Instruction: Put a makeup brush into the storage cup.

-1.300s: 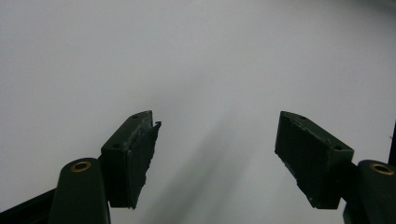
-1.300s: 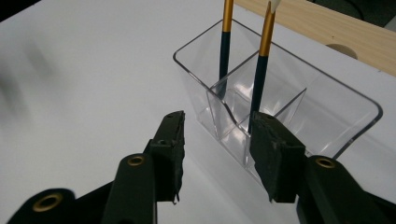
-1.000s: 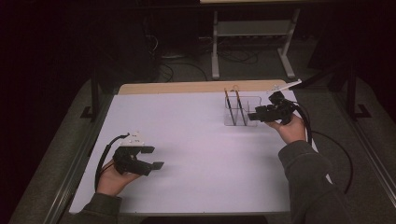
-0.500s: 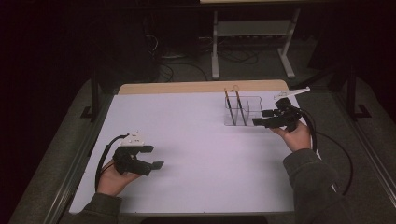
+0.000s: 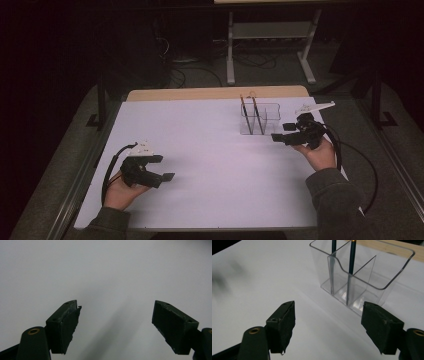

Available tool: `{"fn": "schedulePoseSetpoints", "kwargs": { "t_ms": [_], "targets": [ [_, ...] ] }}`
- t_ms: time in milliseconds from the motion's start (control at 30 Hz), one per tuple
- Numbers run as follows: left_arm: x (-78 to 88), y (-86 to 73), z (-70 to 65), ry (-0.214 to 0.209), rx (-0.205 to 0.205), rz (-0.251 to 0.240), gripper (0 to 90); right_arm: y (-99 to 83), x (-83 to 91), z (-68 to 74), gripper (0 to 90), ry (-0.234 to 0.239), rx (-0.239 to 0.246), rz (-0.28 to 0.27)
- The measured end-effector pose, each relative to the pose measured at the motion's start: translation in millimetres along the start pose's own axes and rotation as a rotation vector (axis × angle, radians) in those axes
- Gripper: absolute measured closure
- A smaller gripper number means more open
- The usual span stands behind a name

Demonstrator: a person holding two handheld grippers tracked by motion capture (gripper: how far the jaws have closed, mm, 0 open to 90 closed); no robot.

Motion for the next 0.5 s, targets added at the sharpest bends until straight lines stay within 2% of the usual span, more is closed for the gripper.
{"fn": "schedulePoseSetpoints", "kwargs": {
  "t_ms": [200, 400, 467, 500],
  "targets": [
    [1.4, -0.2, 2.3, 0.006, 0.010, -0.009, 19.8, -5.4, -0.8, 5.8, 25.3, 0.009, 0.003, -0.005],
    [0.6, -0.5, 1.0, 0.008, 0.004, 0.000, 19.3, -8.6, 2.8, 11.6, 23.4, 0.010, 0.007, -0.012],
    [1.4, -1.1, 1.7, 0.009, -0.012, 0.011, 19.4, -9.6, 4.8, 14.1, 23.5, 0.007, 0.005, -0.019],
    [1.3, -1.1, 1.6, 0.009, -0.011, 0.011, 19.3, -10.3, 5.2, 14.3, 23.5, 0.001, 0.017, -0.025]
  ]
}}
Point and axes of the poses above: each handheld gripper's, and its own axes: x roughly backward along the jaws, y roughly out of its top, z roughly to its left, the point moved 9 cm from there along -x, roughly forward along the jaws, and after that the axes turned 5 degrees about y, right-handed, at the moved point
